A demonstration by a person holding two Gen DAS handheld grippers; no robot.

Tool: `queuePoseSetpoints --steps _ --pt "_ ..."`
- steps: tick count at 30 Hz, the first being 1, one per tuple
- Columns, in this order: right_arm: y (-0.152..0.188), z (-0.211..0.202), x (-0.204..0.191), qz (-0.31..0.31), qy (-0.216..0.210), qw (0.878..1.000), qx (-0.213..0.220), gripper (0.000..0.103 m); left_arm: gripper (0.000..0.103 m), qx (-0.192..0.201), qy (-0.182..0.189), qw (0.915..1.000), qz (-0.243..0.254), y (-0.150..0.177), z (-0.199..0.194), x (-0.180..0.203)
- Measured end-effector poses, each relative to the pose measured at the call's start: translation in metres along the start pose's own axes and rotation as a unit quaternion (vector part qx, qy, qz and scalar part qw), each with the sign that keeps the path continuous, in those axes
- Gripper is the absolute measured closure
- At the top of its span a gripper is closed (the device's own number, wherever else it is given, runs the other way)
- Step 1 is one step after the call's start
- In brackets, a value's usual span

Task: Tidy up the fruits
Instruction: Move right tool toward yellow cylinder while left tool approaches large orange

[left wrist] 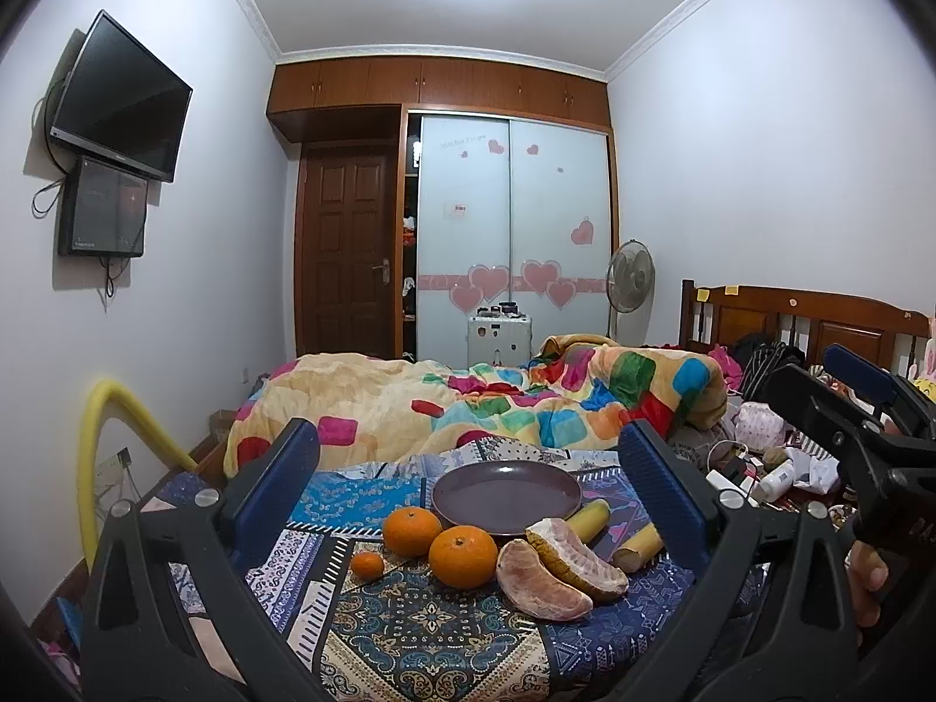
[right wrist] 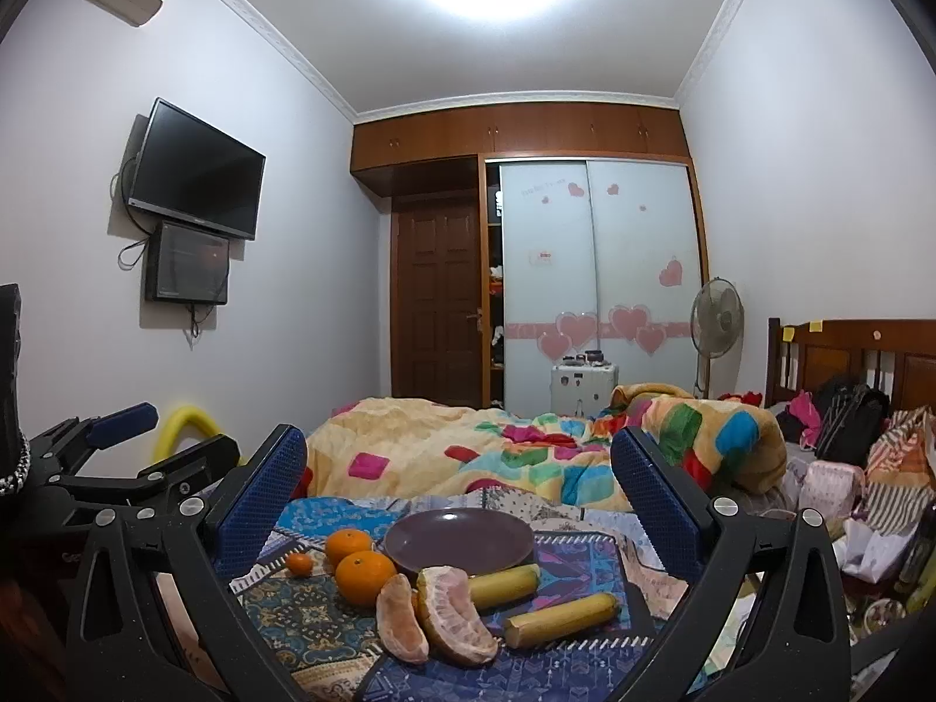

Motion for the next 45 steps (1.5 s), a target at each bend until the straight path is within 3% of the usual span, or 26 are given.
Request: queuePoseSetpoints --steps 11,19,22,31,45 --pt "0.029 0.029 0.009 0.002 0.008 0.998 -0.057 0.000 0.000 -0.054 -0.014 0.9985 0.003 0.027 0.040 -0.015" --pt "0.087 0.073 0.027 -0.010 0.014 0.986 -0.167 0.000 0.000 -0.137 -0.045 0.9895 -0.002 0.066 0.092 -0.051" --pt "0.110 0.087 0.034 -0.012 0.013 0.978 -0.206 0.000 0.005 -0.169 -0.054 0.9841 -0.008 0.081 0.112 -0.066" --pt "0.154 0.117 0.053 0.017 -0.003 0.957 -0.289 0.000 0.014 -0.241 -0.033 0.9698 -0.025 0.111 0.161 -0.077" --pt "0.169 0.156 0.042 0.004 -0.011 0.943 -0.333 0.000 0.015 -0.293 -0.004 0.9561 -0.014 0.128 0.202 -0.053"
Point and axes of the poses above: each gripper's, at about its wrist camera, not at the fingertips, and z roughly the way its jaws point, x to its right, y to its underside, the point moved 2 cm from there along z, roughly the way its jaws point, and after that the axes turned 10 degrees about -z, right-handed, at the moved point
